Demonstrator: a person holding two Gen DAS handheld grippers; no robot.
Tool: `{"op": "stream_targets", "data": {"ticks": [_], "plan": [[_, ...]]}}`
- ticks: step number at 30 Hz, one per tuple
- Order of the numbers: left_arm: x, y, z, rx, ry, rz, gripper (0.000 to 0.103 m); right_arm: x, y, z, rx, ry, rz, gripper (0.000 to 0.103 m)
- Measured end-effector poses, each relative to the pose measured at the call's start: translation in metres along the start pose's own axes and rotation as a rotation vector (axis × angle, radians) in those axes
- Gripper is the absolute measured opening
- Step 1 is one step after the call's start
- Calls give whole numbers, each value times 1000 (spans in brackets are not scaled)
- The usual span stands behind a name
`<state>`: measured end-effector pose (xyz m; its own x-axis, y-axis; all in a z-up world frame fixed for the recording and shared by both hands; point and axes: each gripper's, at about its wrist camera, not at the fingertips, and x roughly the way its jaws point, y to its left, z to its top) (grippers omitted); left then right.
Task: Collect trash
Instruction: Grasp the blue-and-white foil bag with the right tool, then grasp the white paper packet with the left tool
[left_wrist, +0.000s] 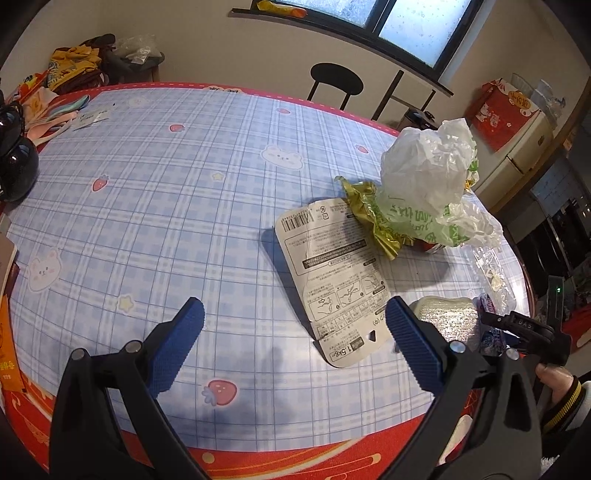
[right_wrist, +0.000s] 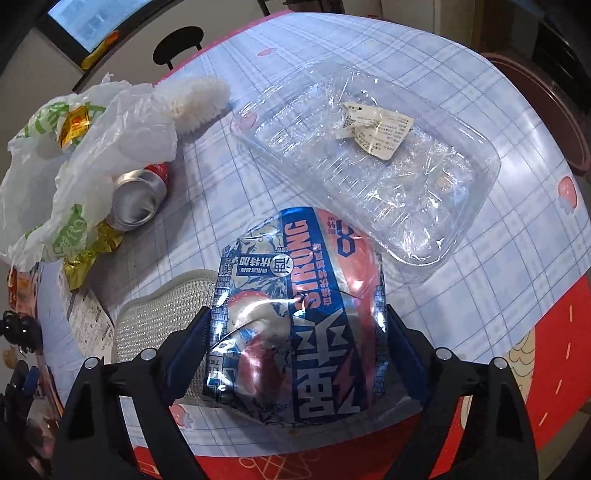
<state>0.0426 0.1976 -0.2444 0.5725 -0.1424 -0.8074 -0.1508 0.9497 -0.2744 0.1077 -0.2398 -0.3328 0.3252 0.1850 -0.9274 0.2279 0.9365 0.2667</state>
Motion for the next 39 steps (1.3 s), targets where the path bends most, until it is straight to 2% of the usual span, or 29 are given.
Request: {"op": "stream_targets", "data": {"ticks": [4,11,20,23,25,27,28,32,36,39], "plan": [[0,1,-2,-6,0,-8,97,-2,3,-3,-7,17,36,84],[5,-1,-4,-17,16,-36,96,-26,16,-5,-57,-37,89,83],[44,-10,0,-24,81,-111,94,-64,22,-5,-96,-115,126,83],[67,-9,3,-31,115,-133,90,-74,17,-6,-104,-133,123,83],[81,-5,2,-67,147,-142,80,-78,11,-7,-98,-143,119,84],[97,0,3,-109,178,-158,75,-79,7,-9,-88,-145,115,84],[97,0,3,-111,151,-163,75,-80,4,-10,-86,-144,113,84],[107,-3,9,-107,143,-166,74,-83,-5,-11,-70,-150,101,83],[117,-8,18,-81,117,-153,68,-85,-10,-11,-64,-163,96,83],[122,-11,24,-86,104,-175,68,-85,-11,-11,-61,-160,97,84]]}}
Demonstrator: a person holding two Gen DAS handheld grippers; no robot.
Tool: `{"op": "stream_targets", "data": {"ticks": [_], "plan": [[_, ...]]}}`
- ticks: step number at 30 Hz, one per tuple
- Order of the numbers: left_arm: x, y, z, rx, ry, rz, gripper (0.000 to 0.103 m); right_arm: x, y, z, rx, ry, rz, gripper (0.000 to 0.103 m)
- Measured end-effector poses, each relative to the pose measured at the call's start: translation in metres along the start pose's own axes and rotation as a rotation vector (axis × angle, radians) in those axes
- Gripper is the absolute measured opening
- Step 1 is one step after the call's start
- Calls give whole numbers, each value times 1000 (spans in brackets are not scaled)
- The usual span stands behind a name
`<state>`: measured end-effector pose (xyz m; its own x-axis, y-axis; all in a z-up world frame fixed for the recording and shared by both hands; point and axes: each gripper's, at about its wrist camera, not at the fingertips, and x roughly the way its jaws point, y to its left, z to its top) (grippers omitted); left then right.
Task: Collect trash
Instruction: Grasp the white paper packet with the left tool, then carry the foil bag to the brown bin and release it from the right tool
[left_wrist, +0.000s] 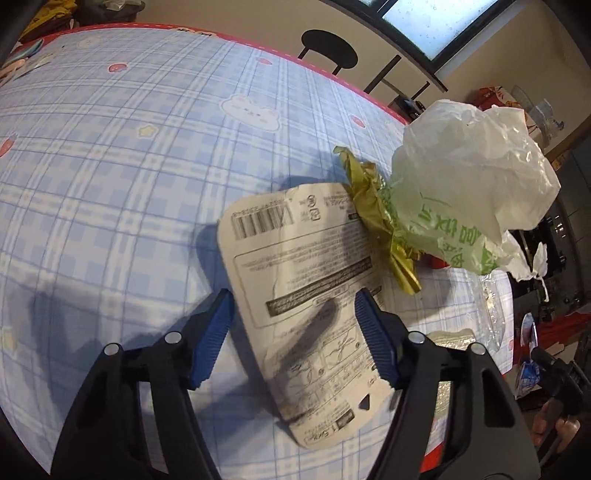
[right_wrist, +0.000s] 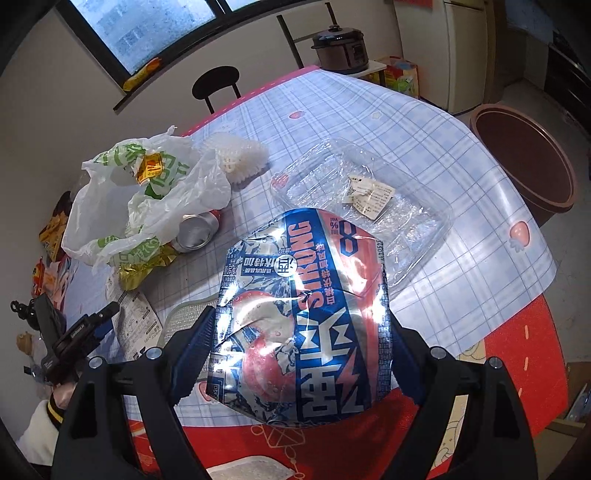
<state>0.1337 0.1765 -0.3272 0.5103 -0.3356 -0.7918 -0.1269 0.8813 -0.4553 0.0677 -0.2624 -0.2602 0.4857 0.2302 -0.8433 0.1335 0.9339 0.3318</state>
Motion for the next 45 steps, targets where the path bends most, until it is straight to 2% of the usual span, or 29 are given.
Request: {"op": "stream_targets", "data": {"ticks": [6,7,8,9,10,12,16,23,29,34,37,39,45], "plan": [[8,-14,3,56,-2,31,67,1,1,3,-2,0,10,84],[7,-12,3,46,2,26,48,2,1,5,-1,-2,13,84],[8,-9,3,25,18,-2,47,2,2,7,0,-3,15,84],[7,-5,4,-31,31,-55,41,1,3,7,-3,-5,18,84],[5,-4,4,-41,24,-62,37,0,5,9,-10,-9,22,84],[-5,-12,2,2,-6,-41,34,-4,10,10,-33,-25,30,84],[-29,-15,-2,-14,-45,-54,26,-5,14,14,-42,-31,42,84],[-81,-14,-14,6,-98,-30,26,-10,24,20,-58,-46,56,84],[-144,-26,-6,76,-242,6,26,-26,27,25,-76,-90,53,84],[-184,-45,3,81,-369,-2,26,-35,32,40,-115,-113,46,84],[-196,-57,8,97,-401,-37,27,-47,33,49,-142,-148,38,84],[-198,-69,10,139,-408,-24,27,-55,35,52,-175,-185,19,83],[-197,-102,15,161,-427,-42,27,-67,16,58,-193,-217,6,84]]}}
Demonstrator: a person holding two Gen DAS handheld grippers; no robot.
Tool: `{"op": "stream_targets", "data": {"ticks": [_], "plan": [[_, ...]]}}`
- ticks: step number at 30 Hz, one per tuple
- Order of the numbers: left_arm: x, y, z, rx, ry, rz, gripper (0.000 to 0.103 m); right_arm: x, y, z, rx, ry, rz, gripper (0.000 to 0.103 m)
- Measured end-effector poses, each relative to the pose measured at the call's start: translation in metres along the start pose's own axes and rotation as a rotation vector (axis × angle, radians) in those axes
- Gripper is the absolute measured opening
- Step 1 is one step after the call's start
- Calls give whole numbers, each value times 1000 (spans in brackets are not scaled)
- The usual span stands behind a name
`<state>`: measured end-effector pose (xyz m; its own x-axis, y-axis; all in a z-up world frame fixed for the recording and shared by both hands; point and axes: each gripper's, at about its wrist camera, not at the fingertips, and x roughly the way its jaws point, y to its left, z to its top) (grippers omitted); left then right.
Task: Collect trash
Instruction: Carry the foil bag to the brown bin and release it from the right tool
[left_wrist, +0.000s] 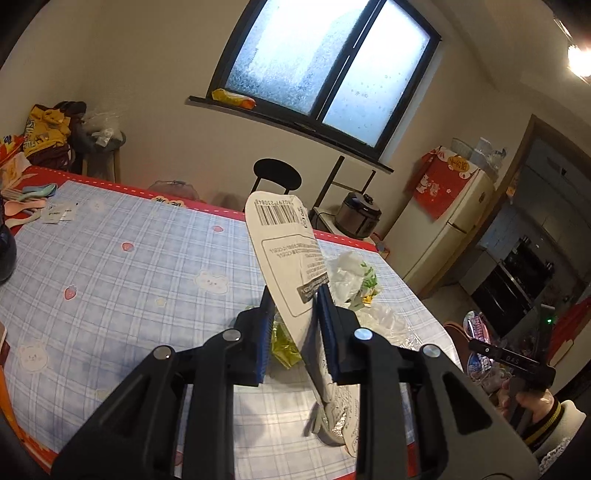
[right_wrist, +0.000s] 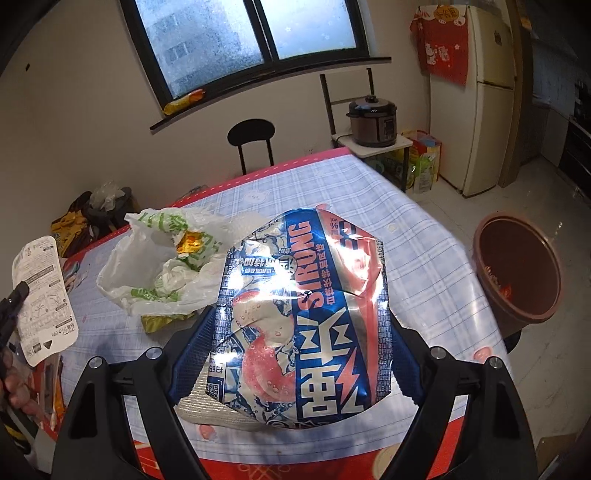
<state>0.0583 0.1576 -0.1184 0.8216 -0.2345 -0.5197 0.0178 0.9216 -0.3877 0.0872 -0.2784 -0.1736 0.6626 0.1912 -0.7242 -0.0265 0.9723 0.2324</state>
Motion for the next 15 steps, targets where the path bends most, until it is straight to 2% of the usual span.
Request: {"op": "stream_targets", "data": {"ticks": [7,15], "plan": [[9,-48,-3,39,10,-3,27,-6,-62,4,57,-22,-12,84],[32,-134,-14,13,-5,5,27,-19,-162,24,74,-16,-15,84]]}}
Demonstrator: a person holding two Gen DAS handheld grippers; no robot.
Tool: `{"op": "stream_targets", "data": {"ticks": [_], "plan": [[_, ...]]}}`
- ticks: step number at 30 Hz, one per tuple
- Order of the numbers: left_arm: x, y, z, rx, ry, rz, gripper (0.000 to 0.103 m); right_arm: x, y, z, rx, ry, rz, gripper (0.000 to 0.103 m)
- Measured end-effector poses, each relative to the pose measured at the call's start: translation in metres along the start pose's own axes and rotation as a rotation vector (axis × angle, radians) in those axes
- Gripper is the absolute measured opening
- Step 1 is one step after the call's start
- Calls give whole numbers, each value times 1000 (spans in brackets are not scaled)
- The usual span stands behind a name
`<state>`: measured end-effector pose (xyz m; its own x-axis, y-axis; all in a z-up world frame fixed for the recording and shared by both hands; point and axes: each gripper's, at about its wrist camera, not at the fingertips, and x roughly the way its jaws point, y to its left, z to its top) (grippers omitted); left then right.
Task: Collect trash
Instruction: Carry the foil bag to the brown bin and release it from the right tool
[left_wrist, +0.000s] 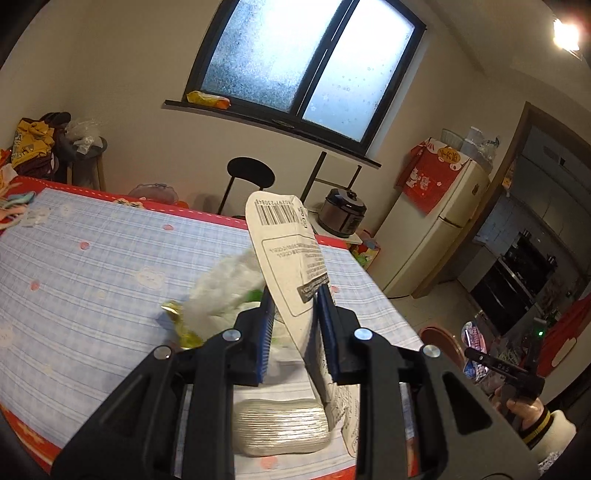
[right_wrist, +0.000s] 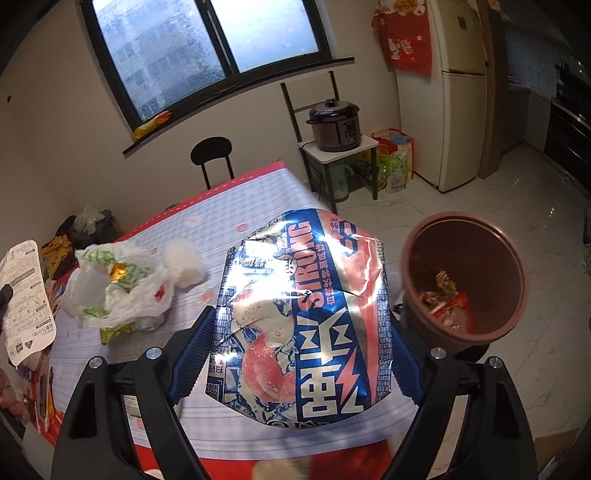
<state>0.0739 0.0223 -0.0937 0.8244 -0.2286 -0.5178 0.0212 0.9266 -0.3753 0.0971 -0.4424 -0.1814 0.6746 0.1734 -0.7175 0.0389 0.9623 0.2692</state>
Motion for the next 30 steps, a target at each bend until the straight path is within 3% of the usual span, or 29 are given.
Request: {"op": "stream_targets", "data": {"ticks": [7,15,19,21,23,30], "plan": [[35,-83,-10,4,7,-3,27,-3,-101,41,49,-37,-39,84],[53,-134,-17,7,20,8,27,14,-186,88,96,-54,-82,84],[60,-148,-16,24,30,24,27,23,-206,104,114,-63,-100,85],[62,-152,-15,35,35,25,27,27,-211,109,123,-66,-93,93],[65,-161,-15,53,39,24,27,26,-213,113,126,-88,-88,94],[81,-195,-17,114,67,-27,27,5,-215,112,135,-127,-73,98]]}}
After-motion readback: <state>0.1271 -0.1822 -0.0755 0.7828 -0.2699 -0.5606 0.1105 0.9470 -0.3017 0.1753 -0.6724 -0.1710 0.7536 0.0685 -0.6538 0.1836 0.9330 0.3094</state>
